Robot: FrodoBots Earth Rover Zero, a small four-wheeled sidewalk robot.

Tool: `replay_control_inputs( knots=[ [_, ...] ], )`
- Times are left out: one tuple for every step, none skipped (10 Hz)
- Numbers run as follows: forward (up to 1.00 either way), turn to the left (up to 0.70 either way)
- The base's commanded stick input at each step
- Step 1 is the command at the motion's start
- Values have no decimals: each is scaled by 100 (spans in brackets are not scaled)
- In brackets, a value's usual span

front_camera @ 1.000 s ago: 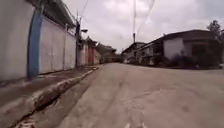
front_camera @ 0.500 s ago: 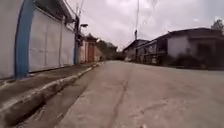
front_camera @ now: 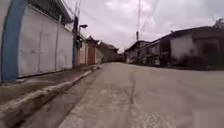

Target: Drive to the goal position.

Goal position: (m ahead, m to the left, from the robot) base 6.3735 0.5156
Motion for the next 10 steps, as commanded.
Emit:
replay_control_inputs(
  knots=[
    [100,0],
    [100,0],
    [100,0],
    [100,0],
    [100,0],
    [100,0],
    [100,0],
    [100,0],
    [100,0],
    [100,0]
  ],
)
